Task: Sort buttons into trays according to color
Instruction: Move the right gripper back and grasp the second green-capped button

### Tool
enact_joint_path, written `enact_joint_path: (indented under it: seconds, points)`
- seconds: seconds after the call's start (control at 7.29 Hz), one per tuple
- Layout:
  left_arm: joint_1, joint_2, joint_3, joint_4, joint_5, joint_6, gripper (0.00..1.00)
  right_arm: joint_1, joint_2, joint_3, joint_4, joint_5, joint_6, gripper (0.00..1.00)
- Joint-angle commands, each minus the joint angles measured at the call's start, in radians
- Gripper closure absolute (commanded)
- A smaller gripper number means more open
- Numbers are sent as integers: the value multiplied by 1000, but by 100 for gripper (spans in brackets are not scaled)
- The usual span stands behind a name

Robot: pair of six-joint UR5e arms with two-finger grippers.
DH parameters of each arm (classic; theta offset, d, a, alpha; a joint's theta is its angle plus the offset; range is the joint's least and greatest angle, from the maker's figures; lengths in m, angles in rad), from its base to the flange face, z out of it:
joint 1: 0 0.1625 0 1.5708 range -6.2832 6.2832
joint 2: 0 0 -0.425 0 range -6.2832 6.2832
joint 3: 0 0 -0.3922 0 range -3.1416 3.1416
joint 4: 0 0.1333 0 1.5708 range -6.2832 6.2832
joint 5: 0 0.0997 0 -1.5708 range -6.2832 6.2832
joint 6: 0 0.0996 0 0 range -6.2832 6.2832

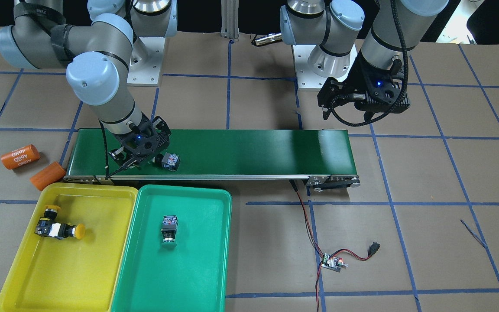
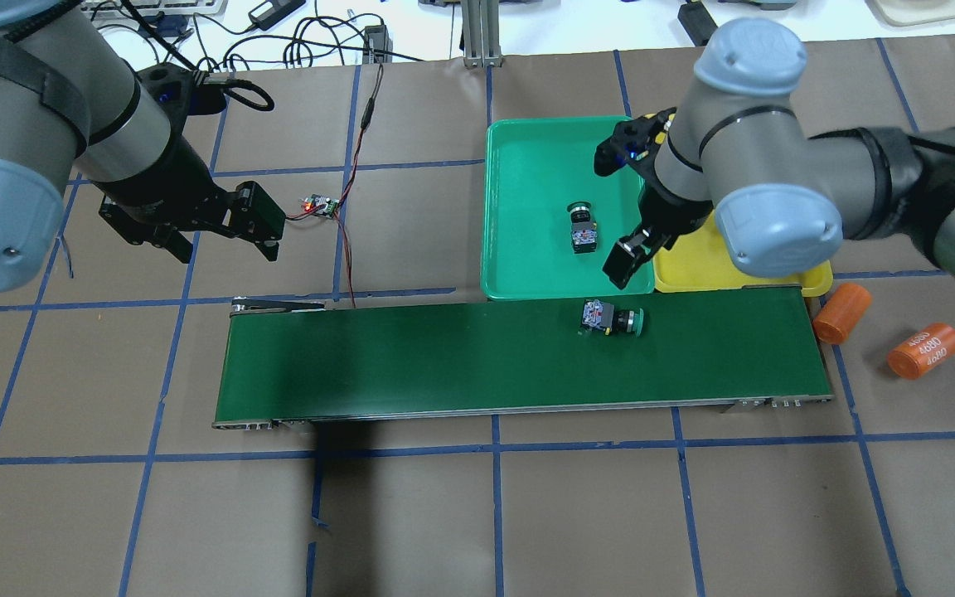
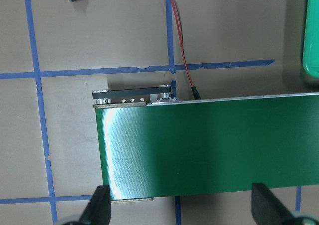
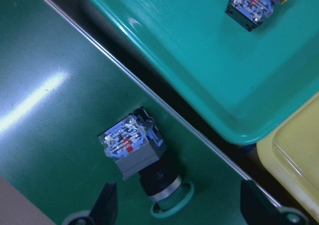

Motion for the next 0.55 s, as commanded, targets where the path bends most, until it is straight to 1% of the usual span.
enact_joint_path:
  seconds: [0.0, 0.27, 0.41]
  points:
    - [-1, 0, 0, 0, 0, 0, 0, 2, -6, 86, -105, -2, -38, 15]
    - [1, 0, 0, 0, 0, 0, 0, 2, -4, 82, -110, -3, -44, 60]
    - [-1, 0, 0, 0, 0, 0, 0, 2, -5, 81, -110, -3, -46, 75]
